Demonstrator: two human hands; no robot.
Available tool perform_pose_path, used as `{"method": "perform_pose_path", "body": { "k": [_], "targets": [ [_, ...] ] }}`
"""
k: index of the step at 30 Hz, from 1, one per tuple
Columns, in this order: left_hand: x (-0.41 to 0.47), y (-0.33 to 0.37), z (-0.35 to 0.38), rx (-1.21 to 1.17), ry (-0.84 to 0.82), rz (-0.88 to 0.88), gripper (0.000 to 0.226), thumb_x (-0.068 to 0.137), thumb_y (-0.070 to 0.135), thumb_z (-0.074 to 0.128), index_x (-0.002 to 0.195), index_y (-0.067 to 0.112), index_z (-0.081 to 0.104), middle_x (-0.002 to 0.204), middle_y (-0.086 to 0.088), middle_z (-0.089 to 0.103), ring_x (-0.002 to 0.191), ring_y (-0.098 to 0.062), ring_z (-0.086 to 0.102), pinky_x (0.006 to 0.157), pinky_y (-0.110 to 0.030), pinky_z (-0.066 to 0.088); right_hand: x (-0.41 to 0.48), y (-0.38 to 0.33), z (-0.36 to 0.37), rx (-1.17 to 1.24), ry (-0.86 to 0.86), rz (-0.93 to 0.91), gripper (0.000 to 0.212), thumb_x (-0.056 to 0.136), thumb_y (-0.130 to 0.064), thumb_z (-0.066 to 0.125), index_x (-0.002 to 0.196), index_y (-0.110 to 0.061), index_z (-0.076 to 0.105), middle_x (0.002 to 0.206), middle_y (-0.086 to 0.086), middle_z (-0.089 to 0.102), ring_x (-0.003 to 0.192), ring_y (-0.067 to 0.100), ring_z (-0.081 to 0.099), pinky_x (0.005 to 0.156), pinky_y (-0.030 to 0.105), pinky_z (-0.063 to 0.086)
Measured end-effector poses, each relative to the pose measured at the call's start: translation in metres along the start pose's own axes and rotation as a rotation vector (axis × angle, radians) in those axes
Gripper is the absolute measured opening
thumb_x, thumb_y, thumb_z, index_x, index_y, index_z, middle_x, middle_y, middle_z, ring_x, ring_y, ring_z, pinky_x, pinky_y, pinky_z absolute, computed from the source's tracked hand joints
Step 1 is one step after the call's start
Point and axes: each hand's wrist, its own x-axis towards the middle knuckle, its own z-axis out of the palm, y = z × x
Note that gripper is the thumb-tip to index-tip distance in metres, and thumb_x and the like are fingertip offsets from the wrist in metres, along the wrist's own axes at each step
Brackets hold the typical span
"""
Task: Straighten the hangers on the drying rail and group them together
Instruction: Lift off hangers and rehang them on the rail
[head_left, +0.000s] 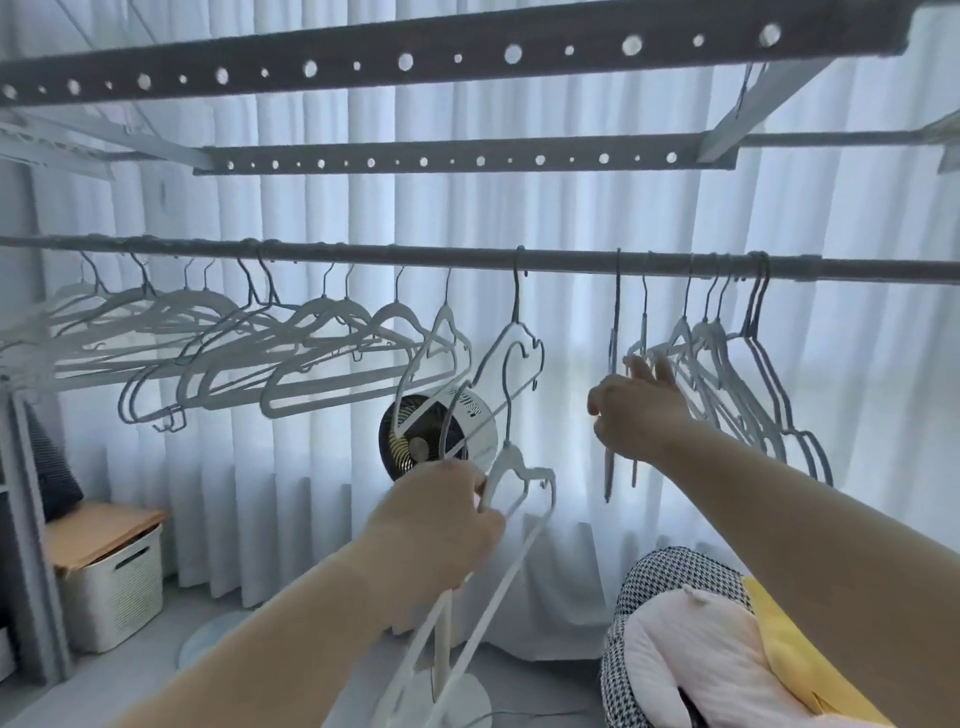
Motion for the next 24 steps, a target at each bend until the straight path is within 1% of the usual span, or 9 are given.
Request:
{"method": "perform_pose_path", "body": {
  "k": [3, 5, 8, 11, 12, 14, 16, 20, 24],
  "targets": [
    [0.029, 0.015, -0.005, 0.069, 0.021, 0.014, 0.015, 0.080, 0.016, 0.045, 0.070, 0.011, 0.056, 0.056, 0.002, 0.054, 0.034, -0.010, 0.051, 0.041, -0.018, 0.042, 0.007, 0.012, 0.003, 0.023, 0.008, 0.010, 0.037, 0.085, -0.014, 0.038, 0.119, -0.017, 0.054, 0.135, 0.004, 0.047, 0.137, 0.028, 0.018, 0.115, 0.045, 0.000],
    [0.050, 0.024, -0.008, 0.045, 0.039, -0.001, 0.016, 0.079, 0.015, 0.045, 0.075, 0.008, 0.060, 0.058, 0.000, 0.059, 0.030, -0.009, 0.051, 0.040, -0.015, 0.044, 0.011, 0.019, 0.005, 0.067, 0.014, -0.011, 0.037, 0.088, -0.017, 0.037, 0.121, -0.019, 0.053, 0.139, 0.004, 0.044, 0.139, 0.027, 0.015, 0.115, 0.044, 0.000],
    [0.079, 0.038, -0.014, 0.005, 0.075, -0.004, 0.016, 0.080, 0.015, 0.047, 0.075, 0.008, 0.061, 0.053, -0.001, 0.060, 0.029, -0.008, 0.052, 0.046, -0.020, 0.047, 0.017, 0.031, 0.007, 0.134, 0.055, -0.077, 0.036, 0.090, -0.021, 0.040, 0.124, -0.021, 0.050, 0.143, 0.002, 0.040, 0.140, 0.024, 0.014, 0.116, 0.040, 0.002],
    [0.105, 0.054, -0.018, -0.026, 0.117, 0.009, 0.018, 0.082, 0.015, 0.049, 0.077, 0.004, 0.062, 0.053, -0.005, 0.062, 0.037, -0.018, 0.057, 0.053, -0.030, 0.054, 0.028, 0.045, 0.004, 0.179, 0.130, -0.136, 0.039, 0.089, -0.025, 0.043, 0.128, -0.020, 0.047, 0.144, 0.001, 0.038, 0.138, 0.022, 0.020, 0.116, 0.037, 0.006],
    [0.114, 0.060, -0.019, -0.014, 0.129, 0.012, 0.018, 0.082, 0.014, 0.049, 0.075, 0.004, 0.061, 0.053, -0.005, 0.062, 0.038, -0.018, 0.057, 0.052, -0.029, 0.054, 0.033, 0.050, 0.002, 0.196, 0.150, -0.140, 0.041, 0.089, -0.026, 0.044, 0.130, -0.020, 0.045, 0.145, 0.001, 0.037, 0.138, 0.021, 0.021, 0.116, 0.036, 0.007],
    [0.130, 0.072, -0.022, 0.007, 0.147, 0.009, 0.020, 0.083, 0.013, 0.049, 0.066, 0.008, 0.058, 0.052, -0.004, 0.061, 0.031, -0.012, 0.055, 0.040, -0.018, 0.048, 0.044, 0.061, -0.004, 0.219, 0.192, -0.139, 0.045, 0.088, -0.028, 0.045, 0.133, -0.020, 0.041, 0.147, 0.001, 0.033, 0.138, 0.021, 0.022, 0.116, 0.036, 0.008],
    [0.145, 0.082, -0.023, 0.008, 0.158, -0.003, 0.021, 0.084, 0.012, 0.048, 0.066, 0.007, 0.057, 0.053, -0.006, 0.061, 0.027, -0.011, 0.053, 0.033, -0.014, 0.042, 0.054, 0.071, -0.009, 0.232, 0.250, -0.137, 0.047, 0.088, -0.027, 0.045, 0.134, -0.019, 0.039, 0.149, 0.003, 0.030, 0.138, 0.022, 0.021, 0.115, 0.036, 0.010],
    [0.169, 0.096, -0.019, 0.040, 0.198, -0.035, 0.017, 0.084, 0.013, 0.049, 0.085, 0.002, 0.062, 0.061, -0.009, 0.064, 0.040, -0.018, 0.057, 0.045, -0.022, 0.049, 0.078, 0.086, -0.015, 0.232, 0.365, -0.144, 0.051, 0.089, -0.026, 0.044, 0.137, -0.016, 0.030, 0.151, 0.007, 0.021, 0.139, 0.025, 0.017, 0.114, 0.035, 0.009],
    [0.185, 0.100, -0.009, 0.083, 0.192, -0.080, 0.013, 0.084, 0.011, 0.047, 0.081, 0.003, 0.058, 0.062, -0.010, 0.063, 0.042, -0.020, 0.056, 0.046, -0.022, 0.046, 0.099, 0.096, -0.015, 0.217, 0.412, -0.154, 0.057, 0.089, -0.027, 0.046, 0.140, -0.014, 0.024, 0.150, 0.009, 0.023, 0.138, 0.026, 0.019, 0.115, 0.036, 0.008]
  ]
}}
